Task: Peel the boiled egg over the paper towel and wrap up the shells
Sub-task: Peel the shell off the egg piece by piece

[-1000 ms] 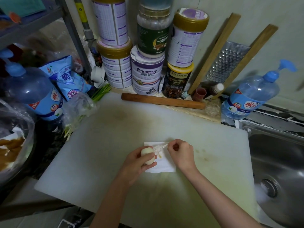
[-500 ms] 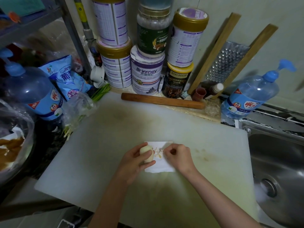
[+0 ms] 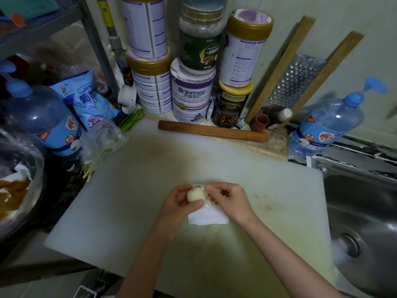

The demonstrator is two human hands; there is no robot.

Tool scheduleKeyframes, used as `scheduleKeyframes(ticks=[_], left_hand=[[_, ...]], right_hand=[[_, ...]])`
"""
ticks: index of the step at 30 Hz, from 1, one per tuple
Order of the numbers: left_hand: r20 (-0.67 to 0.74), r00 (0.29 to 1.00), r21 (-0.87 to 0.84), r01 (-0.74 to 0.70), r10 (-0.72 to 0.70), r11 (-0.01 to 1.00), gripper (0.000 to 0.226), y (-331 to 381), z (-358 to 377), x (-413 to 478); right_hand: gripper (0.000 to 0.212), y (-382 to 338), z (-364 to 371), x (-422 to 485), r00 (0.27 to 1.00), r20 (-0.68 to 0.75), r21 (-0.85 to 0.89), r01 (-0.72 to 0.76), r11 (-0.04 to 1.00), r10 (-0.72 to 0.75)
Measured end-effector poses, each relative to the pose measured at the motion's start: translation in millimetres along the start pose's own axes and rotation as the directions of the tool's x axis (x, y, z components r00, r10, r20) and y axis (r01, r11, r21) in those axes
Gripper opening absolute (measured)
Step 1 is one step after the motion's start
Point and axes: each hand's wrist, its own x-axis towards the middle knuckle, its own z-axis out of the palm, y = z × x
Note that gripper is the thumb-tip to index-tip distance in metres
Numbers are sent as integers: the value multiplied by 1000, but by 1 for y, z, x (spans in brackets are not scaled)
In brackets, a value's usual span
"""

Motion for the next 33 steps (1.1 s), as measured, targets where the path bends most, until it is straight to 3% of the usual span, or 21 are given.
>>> scheduleKeyframes(ticks=[5,17,26,33], left_hand=[[23,999,56,-24,22,998,53,0,1,0],[14,999,128,-41,40,991,35,0,11,-4],[-109,993,186,-25,46,982,38,5,25,-2],[-107,993,147,-23,39,989,46,4,14,-1]], right_hand=[[11,-6,0,1,999,42,125,-9,992,4],[13,-4,3,2,993,-114,-10,-16,1000,15],[13,-2,6,1,996,-85,-17,-32,999,31],[13,5,0,6,988,-147,-40,-51,998,45]])
